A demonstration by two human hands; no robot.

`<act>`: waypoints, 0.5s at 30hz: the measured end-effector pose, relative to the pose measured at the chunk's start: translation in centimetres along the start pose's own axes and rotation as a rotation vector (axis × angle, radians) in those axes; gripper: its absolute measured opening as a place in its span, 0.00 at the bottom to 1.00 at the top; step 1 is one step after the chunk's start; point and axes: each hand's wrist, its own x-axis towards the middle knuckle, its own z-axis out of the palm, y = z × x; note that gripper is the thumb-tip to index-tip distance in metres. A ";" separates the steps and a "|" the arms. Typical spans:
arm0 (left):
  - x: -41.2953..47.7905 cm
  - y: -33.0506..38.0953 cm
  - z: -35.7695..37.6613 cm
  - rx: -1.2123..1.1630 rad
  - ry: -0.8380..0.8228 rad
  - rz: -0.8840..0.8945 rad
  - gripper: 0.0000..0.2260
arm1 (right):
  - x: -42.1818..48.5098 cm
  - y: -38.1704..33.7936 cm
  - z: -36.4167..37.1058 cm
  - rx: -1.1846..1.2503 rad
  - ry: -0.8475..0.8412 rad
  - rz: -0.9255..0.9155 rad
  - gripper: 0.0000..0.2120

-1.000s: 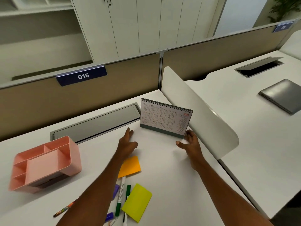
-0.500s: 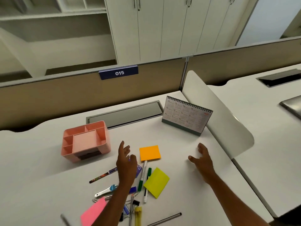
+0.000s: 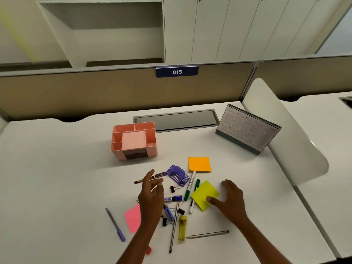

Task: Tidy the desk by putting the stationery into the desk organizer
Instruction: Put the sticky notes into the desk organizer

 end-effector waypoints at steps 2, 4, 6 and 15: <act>-0.4 -0.1 -0.3 -0.028 0.026 -0.027 0.21 | -0.6 -1.4 1.3 -0.061 -0.003 -0.048 0.62; -0.6 0.1 -0.3 -0.041 0.017 -0.039 0.20 | -1.2 -2.9 1.9 -0.140 -0.010 -0.068 0.62; -0.8 0.4 -0.3 -0.039 -0.002 -0.026 0.19 | -1.6 -4.1 2.4 -0.196 -0.004 -0.069 0.57; -0.6 0.6 0.5 0.014 -0.190 0.020 0.09 | -1.8 -6.0 1.6 0.163 0.018 0.033 0.29</act>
